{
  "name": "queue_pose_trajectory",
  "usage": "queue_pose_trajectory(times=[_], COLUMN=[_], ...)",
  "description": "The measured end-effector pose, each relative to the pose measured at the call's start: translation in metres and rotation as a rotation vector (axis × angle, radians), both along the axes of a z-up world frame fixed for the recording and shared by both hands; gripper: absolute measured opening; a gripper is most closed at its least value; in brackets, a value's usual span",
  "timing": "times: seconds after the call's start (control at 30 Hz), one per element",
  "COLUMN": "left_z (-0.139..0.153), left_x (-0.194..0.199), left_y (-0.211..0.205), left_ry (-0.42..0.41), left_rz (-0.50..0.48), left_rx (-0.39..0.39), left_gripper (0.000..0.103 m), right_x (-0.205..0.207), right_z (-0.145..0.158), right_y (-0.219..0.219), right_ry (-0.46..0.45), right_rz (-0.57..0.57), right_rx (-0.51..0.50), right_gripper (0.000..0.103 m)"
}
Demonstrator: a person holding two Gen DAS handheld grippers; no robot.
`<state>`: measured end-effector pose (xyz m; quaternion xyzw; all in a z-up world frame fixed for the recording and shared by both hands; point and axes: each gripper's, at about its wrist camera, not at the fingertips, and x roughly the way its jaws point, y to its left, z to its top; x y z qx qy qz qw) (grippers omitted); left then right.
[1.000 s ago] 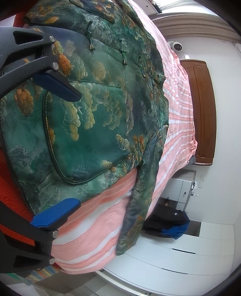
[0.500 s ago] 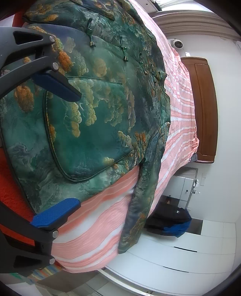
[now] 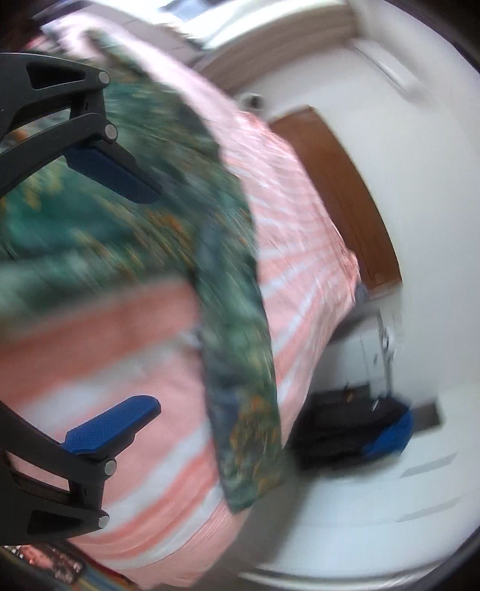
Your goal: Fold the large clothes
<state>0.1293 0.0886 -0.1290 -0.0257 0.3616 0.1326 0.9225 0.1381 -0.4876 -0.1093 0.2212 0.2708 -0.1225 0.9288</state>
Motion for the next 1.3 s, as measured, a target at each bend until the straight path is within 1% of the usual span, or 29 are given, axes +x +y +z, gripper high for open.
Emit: queue_pose_trajectory(times=[0.03,0.1,0.17,0.2,0.23,0.3,0.33,0.37,0.43,0.53,0.57,0.6,0.63,0.67,0.7,0.77,0.87,0.93,1.03,1.07,1.1,1.13,1.2,1.3], left_z=[0.000,0.000,-0.001,-0.002,-0.003,-0.003,-0.004,-0.004,-0.005,-0.006,-0.006,-0.006,-0.006,-0.005,-0.005,-0.004,-0.006,-0.007,-0.006,-0.005,-0.005,-0.005,-0.005,-0.006], left_x=[0.000,0.001,0.002,0.003,0.004,0.005,0.005,0.006,0.007,0.007,0.007,0.007,0.007,0.007,0.006,0.005,0.006,0.007,0.008,0.007,0.007,0.006,0.005,0.004], left_y=[0.000,-0.001,-0.001,-0.001,-0.002,-0.002,-0.002,-0.003,-0.005,-0.006,-0.006,-0.006,-0.006,-0.006,-0.006,-0.005,-0.004,-0.005,-0.004,-0.003,-0.002,-0.001,0.000,0.004], left_ry=[-0.002,-0.002,0.004,0.008,0.011,0.014,0.015,0.017,0.021,0.024,0.024,0.023,0.023,0.022,0.019,0.013,0.017,0.017,0.010,0.006,0.005,0.004,0.005,0.008], left_rz=[0.001,0.003,0.006,0.008,0.010,0.012,0.013,0.014,0.014,0.011,0.012,0.013,0.013,0.013,0.012,0.009,-0.001,-0.008,-0.012,-0.012,-0.012,-0.012,-0.013,-0.011], left_rx=[0.004,0.011,0.018,0.022,0.025,0.030,0.033,0.036,0.044,0.055,0.056,0.055,0.054,0.053,0.051,0.040,0.026,0.019,0.004,-0.002,-0.006,-0.011,-0.018,-0.030], left_gripper=[0.102,0.102,0.102,0.102,0.102,0.102,0.102,0.102,0.102,0.102,0.102,0.102,0.102,0.102,0.102,0.102,0.102,0.102,0.102,0.102,0.102,0.102,0.102,0.102], right_x=[0.004,0.012,0.014,0.013,0.013,0.012,0.012,0.015,0.022,0.035,0.039,0.042,0.043,0.046,0.043,0.051,0.075,0.096,0.137,0.147,0.164,0.174,0.204,0.239], right_z=[-0.005,-0.025,-0.045,-0.054,-0.063,-0.078,-0.083,-0.087,-0.089,-0.093,-0.095,-0.097,-0.098,-0.096,-0.092,-0.071,-0.021,0.018,0.079,0.091,0.107,0.112,0.121,0.110], right_y=[-0.021,-0.083,-0.132,-0.155,-0.173,-0.199,-0.206,-0.212,-0.219,-0.223,-0.225,-0.227,-0.228,-0.227,-0.225,-0.214,-0.183,-0.152,-0.083,-0.063,-0.029,-0.009,0.051,0.139], right_ry=[0.010,0.038,0.048,0.036,0.015,-0.038,-0.060,-0.081,-0.092,-0.080,-0.070,-0.057,-0.043,-0.026,-0.023,-0.029,-0.059,-0.107,-0.185,-0.199,-0.215,-0.218,-0.214,-0.173], right_rz=[-0.029,-0.123,-0.223,-0.267,-0.293,-0.337,-0.357,-0.370,-0.379,-0.400,-0.410,-0.421,-0.430,-0.440,-0.444,-0.413,-0.279,-0.167,0.031,0.077,0.153,0.193,0.301,0.427], right_rx=[0.036,0.168,0.280,0.342,0.408,0.538,0.573,0.601,0.619,0.632,0.634,0.634,0.629,0.612,0.587,0.500,0.372,0.333,0.283,0.273,0.263,0.260,0.254,0.208], right_gripper=[0.102,0.102,0.100,0.096,0.094,0.085,0.083,0.080,0.076,0.062,0.049,0.032,0.023,0.019,0.017,0.015,0.015,0.015,0.015,0.015,0.015,0.015,0.015,0.015])
